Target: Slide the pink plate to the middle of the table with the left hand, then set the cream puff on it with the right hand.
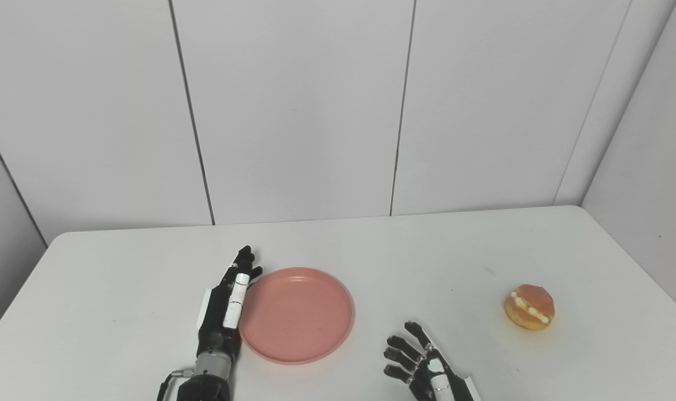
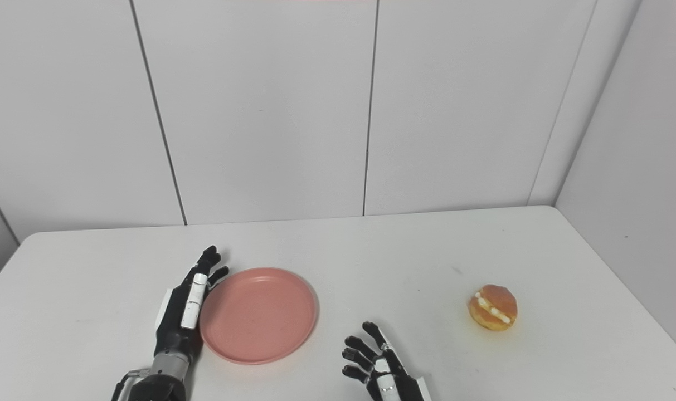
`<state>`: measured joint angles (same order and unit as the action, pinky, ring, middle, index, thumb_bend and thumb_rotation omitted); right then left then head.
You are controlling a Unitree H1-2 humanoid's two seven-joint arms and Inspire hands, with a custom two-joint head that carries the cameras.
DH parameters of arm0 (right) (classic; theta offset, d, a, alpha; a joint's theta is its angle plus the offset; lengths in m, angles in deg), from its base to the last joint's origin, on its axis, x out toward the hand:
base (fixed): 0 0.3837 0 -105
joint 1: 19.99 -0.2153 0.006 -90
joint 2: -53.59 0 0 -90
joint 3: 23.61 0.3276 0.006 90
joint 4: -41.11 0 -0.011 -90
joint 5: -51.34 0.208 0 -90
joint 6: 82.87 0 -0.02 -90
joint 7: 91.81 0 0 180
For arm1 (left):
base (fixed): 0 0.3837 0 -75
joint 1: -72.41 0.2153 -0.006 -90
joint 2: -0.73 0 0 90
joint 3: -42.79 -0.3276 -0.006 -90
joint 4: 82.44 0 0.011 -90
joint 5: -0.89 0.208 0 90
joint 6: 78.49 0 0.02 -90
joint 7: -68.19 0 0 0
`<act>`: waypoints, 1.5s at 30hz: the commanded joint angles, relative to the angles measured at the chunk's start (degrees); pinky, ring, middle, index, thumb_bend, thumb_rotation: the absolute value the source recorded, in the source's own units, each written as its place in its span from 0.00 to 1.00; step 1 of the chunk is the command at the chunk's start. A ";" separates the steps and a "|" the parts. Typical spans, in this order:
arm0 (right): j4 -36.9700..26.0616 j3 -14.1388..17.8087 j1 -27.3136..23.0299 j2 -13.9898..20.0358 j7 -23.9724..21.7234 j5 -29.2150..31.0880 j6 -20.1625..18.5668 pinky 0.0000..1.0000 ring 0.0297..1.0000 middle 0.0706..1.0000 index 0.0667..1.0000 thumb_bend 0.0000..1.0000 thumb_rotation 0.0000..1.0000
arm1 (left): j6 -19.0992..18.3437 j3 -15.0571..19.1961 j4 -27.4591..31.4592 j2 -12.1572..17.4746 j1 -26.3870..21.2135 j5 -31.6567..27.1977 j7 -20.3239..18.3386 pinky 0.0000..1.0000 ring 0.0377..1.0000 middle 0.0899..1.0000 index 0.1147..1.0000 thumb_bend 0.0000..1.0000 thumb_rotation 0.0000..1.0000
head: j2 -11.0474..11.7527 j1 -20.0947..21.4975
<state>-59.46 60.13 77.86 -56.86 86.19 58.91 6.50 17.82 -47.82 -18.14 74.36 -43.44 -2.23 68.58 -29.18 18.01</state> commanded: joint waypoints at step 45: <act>-16.17 1.88 -9.12 10.46 -0.87 -21.06 1.44 0.71 0.87 0.91 0.89 0.97 0.43 | -5.53 -0.31 -2.62 0.27 -1.85 -0.29 -2.85 0.86 0.88 0.94 0.91 0.66 0.96 | 0.04 4.65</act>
<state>-72.47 61.00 70.49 -48.77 86.27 39.41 8.74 14.37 -48.31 -18.91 74.78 -45.25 -2.53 65.73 -29.09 22.68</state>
